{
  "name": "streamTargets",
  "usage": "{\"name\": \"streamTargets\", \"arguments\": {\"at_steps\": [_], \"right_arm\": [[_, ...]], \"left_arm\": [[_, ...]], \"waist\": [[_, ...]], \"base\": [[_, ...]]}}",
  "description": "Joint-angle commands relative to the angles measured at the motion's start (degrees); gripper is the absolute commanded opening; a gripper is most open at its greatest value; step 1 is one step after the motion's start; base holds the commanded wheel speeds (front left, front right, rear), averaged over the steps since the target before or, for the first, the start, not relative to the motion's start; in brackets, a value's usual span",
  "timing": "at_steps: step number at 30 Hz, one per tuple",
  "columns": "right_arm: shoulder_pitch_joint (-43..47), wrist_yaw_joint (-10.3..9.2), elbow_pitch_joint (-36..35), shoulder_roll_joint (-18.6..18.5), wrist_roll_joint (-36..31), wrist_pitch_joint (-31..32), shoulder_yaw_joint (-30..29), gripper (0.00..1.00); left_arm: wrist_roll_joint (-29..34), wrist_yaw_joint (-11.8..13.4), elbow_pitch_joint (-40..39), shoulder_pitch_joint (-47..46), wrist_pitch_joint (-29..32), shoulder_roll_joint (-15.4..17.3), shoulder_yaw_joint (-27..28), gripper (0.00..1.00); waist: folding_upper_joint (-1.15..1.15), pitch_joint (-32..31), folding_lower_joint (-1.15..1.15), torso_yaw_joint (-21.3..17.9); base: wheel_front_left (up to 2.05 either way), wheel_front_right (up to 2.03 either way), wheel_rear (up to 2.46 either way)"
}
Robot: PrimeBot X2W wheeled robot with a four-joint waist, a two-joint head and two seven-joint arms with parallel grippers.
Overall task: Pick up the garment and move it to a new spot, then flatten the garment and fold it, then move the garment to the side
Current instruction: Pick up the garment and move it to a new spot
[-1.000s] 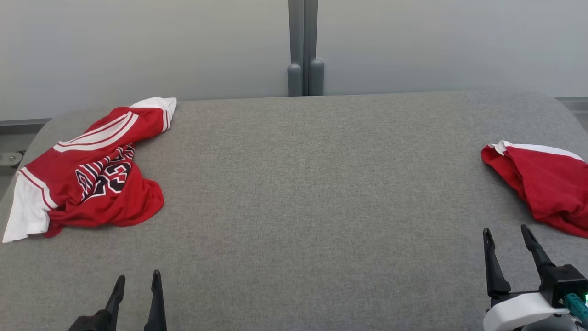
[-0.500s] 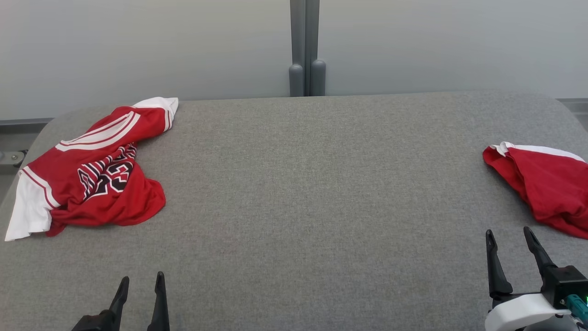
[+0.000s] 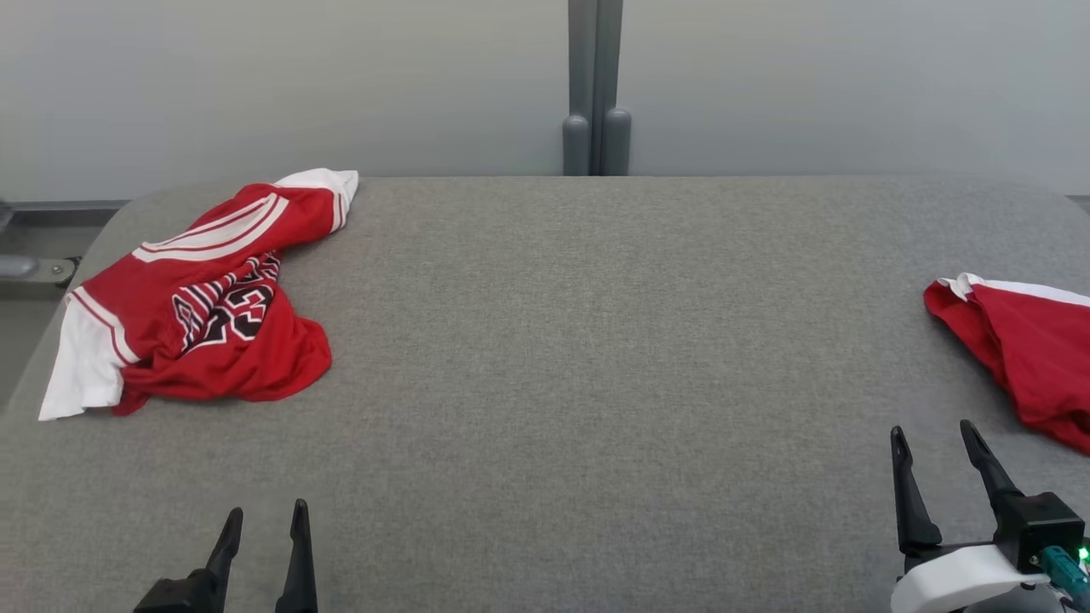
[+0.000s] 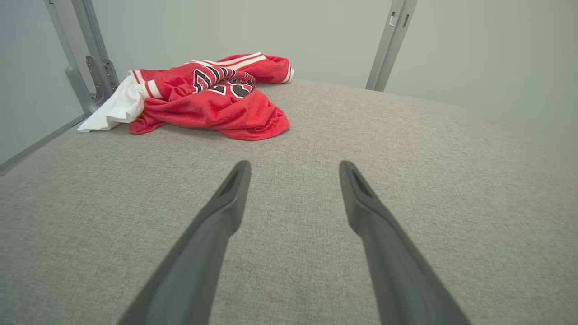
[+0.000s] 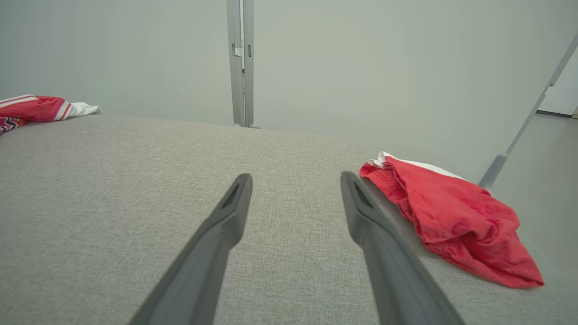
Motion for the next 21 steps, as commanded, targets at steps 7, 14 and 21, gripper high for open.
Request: {"name": "streamTargets", "arguments": {"at_steps": [7,14,21], "right_arm": [[0.8,-0.11,0.0,0.2,-0.4,-0.2,1.7,1.0],[-0.9,-0.11,1.3,0.2,-0.5,-0.2,7.0,1.0],[-3.6,-0.11,3.2,-0.9,0.3,-0.2,13.4,1.0]], "left_arm": [[0.4,-0.1,-0.3,-0.3,0.0,0.4,1.5,1.0],[-0.1,0.2,-1.0,1.5,0.0,0.6,4.8,1.0],[-1.0,0.7,-3.5,3.4,0.0,0.1,8.1,1.0]], "waist": [[0.0,-0.4,0.0,11.8],[0.0,-1.4,0.0,21.5],[0.0,-1.0,0.0,23.0]], "base": [[0.0,0.0,0.0],[0.0,0.0,0.0],[0.0,0.0,0.0]]}}
